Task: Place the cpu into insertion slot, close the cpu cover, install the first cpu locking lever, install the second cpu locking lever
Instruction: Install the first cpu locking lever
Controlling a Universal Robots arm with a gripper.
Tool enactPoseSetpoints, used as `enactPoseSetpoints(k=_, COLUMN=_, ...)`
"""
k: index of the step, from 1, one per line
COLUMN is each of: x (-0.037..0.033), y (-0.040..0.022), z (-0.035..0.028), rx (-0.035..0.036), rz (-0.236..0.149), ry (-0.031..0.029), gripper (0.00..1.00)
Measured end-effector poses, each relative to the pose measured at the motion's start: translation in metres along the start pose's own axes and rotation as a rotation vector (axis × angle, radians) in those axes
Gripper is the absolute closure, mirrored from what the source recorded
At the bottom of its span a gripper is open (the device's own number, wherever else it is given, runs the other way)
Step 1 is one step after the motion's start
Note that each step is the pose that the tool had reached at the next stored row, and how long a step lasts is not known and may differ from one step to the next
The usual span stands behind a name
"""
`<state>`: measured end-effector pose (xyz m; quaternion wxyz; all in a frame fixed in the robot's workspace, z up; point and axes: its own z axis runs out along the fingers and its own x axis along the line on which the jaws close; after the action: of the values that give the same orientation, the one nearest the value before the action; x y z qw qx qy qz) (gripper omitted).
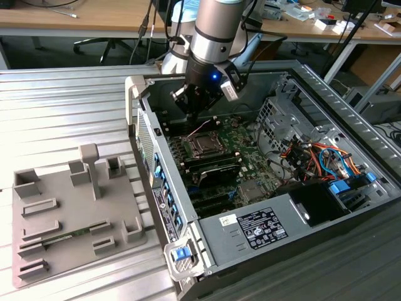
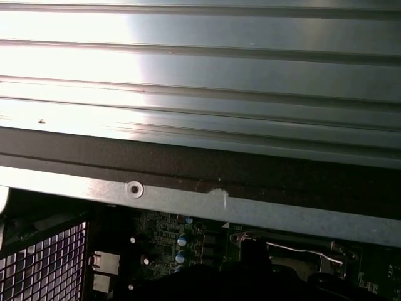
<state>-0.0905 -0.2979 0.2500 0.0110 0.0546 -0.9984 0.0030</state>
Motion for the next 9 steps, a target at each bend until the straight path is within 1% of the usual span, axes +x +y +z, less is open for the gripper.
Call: enactPoseSetpoints(k=9, x=0.0000, y=0.0000, z=0.0018, rx=-0.0001, rz=0.000, ry=-0.0001, gripper=0.89)
